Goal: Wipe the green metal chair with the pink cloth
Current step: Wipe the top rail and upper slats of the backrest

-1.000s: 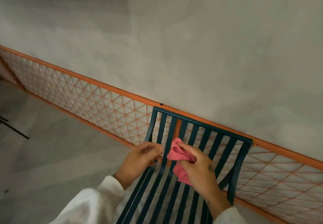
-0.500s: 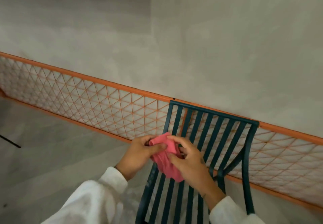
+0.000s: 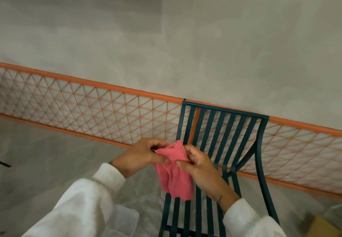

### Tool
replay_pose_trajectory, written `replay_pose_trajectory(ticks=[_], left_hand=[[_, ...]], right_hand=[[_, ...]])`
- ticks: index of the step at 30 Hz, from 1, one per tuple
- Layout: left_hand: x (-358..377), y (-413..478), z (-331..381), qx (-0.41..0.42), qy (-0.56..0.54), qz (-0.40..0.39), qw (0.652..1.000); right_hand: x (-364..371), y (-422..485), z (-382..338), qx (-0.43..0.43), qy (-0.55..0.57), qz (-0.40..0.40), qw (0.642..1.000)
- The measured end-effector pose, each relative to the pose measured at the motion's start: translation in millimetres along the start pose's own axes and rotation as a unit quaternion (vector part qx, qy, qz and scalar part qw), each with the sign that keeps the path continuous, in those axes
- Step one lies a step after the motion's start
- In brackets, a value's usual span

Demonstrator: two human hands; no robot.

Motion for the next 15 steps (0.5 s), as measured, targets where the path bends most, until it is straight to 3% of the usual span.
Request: replay_pose_trajectory(ticks=[7, 12, 15], left_hand=[[1.2, 27.7, -33.7, -0.077, -0.063, 0.062, 0.993], [0.8, 62.5, -44.5, -0.091, -0.076, 0.098, 0.988], [0.8, 81.5, -52.7, -0.105, -0.094, 0.136, 0.981]], right_hand=[[-16.2, 18.4, 30.4, 0.008, 0.005, 0.054, 0.998], [-35.7, 57.2, 31.8, -0.057, -0.139, 0.072, 0.986], [-42.6, 78.5, 36.0, -0.089, -0.169, 0.068, 0.979]])
Point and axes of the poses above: each hand's wrist, its own y-axis towards the middle knuckle, its own x-axis out of the palm, z = x × y, the point moved 4 cm from there along y, towards the middle knuckle, and after that the axes turned 7 degrees about x, right-handed, at the moved point
